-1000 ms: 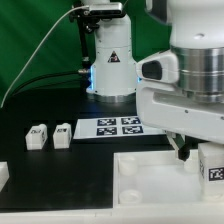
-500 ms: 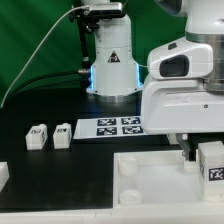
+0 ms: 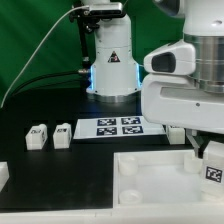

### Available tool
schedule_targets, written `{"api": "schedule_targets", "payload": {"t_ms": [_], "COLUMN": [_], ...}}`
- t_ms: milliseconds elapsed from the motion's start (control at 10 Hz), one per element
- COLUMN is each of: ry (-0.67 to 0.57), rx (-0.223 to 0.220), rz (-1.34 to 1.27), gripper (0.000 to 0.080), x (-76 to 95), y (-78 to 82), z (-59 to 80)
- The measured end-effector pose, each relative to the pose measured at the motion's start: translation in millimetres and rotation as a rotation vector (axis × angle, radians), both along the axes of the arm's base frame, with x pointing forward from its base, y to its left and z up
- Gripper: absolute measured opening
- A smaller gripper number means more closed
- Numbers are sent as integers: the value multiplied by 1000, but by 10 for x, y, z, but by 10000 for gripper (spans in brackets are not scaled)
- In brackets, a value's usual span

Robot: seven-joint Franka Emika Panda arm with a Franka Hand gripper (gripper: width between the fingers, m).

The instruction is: Assemble one leg

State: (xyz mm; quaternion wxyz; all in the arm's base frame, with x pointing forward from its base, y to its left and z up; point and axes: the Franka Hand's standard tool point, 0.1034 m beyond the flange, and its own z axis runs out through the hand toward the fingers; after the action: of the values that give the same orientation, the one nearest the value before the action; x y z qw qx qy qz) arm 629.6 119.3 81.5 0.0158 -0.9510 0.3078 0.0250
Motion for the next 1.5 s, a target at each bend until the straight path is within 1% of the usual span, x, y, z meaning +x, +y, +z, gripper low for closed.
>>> {"api": "schedule_targets", "payload": {"t_ms": [200, 300, 400, 500, 600, 700, 800, 900, 1000, 1100, 1200, 1500], "ry": [4, -1, 5, 10, 9, 15, 17, 9, 2, -21, -51, -100], "rx": [3, 12, 35, 73, 110, 137, 137, 137, 133, 129, 122, 114], "rz": [-308, -459, -652, -827, -947, -1006, -995, -936, -879, -680, -432, -142], "gripper": [300, 300, 300, 300, 300, 300, 300, 415, 415, 550, 629, 649], "x": [0, -6, -23, -22, -4, -6, -10, -12, -16, -23, -20, -45], "y": [-4, -4, 36, 94, 99, 87, 104, 106, 105, 99, 72, 66], "z": [-10, -13, -26, -44, -47, -50, -48, -54, -63, -77, -78, -67]}}
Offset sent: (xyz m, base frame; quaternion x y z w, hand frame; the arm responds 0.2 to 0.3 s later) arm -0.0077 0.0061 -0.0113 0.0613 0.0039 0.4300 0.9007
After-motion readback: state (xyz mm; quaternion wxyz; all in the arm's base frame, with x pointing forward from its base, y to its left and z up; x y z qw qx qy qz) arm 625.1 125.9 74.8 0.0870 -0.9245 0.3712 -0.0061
